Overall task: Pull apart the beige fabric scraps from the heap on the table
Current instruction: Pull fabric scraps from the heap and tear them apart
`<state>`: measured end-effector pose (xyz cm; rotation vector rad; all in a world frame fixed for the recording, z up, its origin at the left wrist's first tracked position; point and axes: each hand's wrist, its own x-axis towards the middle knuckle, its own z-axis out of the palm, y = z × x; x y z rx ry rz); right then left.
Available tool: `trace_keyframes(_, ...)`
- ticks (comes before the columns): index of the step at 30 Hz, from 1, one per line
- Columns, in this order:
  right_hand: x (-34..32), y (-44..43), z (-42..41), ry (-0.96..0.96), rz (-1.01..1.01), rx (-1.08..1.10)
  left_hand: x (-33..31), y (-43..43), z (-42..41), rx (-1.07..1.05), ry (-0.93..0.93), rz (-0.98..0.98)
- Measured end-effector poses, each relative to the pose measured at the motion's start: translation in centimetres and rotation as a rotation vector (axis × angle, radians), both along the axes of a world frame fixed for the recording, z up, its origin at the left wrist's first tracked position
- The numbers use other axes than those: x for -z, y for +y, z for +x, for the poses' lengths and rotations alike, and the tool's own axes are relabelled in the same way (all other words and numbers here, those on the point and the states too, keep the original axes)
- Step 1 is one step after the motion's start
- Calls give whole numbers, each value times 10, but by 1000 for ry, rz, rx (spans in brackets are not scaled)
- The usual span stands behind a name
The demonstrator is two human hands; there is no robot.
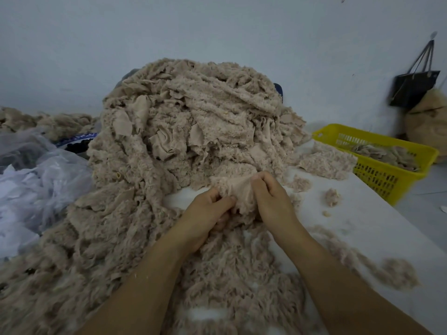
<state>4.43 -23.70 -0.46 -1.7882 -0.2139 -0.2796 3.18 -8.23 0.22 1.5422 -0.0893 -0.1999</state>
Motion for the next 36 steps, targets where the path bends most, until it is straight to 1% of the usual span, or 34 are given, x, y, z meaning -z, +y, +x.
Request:
trace_keyframes(1, 0, -1, 0, 27, 10, -31, -1, 0, 0, 8, -10, 7)
trace_keyframes(2, 1, 0, 0, 42, -23, -64, -2, 0, -1, 4, -22, 13)
trace_keyframes(4, 3, 3, -2, 45, -137, -100, -3, -1, -3, -43, -49, 17)
trace_keyframes(5, 4, 5, -2, 28, -160, -81, -3, -1, -4, -71, -75, 21)
trace_keyframes(6, 3, 6, -1, 12, -141, -34, -5, -1, -4, -96, -108, 15)
trace_keyframes(9, -3, -4, 6, 17, 80, 179, -9, 7, 2, -177, -155, -131)
trace_keyframes(11, -9, -15, 9, 61, 211, 234, -14, 19, 7, -255, -135, -258)
trace_keyframes(12, -10, -18, 9, 72, 238, 236, -14, 24, 8, -301, -117, -272)
trace_keyframes(13, -10, -19, 9, 58, 240, 233, -12, 27, 8, -341, -106, -215)
trace_keyframes(14, -9, -19, 8, 35, 236, 225, -10, 26, 6, -361, -105, -73)
trace_keyframes(16, -10, -12, 4, 6, 235, 209, -5, 18, 0, -322, -147, 312)
trace_keyframes(17, -10, -9, 3, -2, 238, 178, -3, 12, -2, -267, -213, 457)
trace_keyframes(18, -10, -6, 1, -4, 244, 142, -1, 7, -4, -199, -309, 551)
trace_keyframes(20, -11, -2, -2, 14, 261, 68, 5, -3, -3, -110, -495, 625)
trace_keyframes(23, -11, 0, -5, 43, 285, 4, 11, -10, -1, -109, -564, 623)
trace_keyframes(25, -14, 1, -6, 53, 325, -22, 12, -6, 1, -165, -523, 589)
trace_keyframes(27, -14, -2, -4, 58, 372, -5, 10, -1, 2, -177, -383, 471)
trace_keyframes(29, -14, -4, -2, 74, 403, 57, 6, 5, 3, -171, -219, 352)
trace_keyframes(32, -14, -10, 3, 99, 511, 119, 4, 7, 3, -144, 0, 113)
trace_keyframes(34, -13, -16, 7, 122, 587, 142, 2, 9, 4, -151, 78, -4)
trace_keyframes(36, -12, -19, 8, 139, 641, 137, -2, 12, 5, -141, 167, -223)
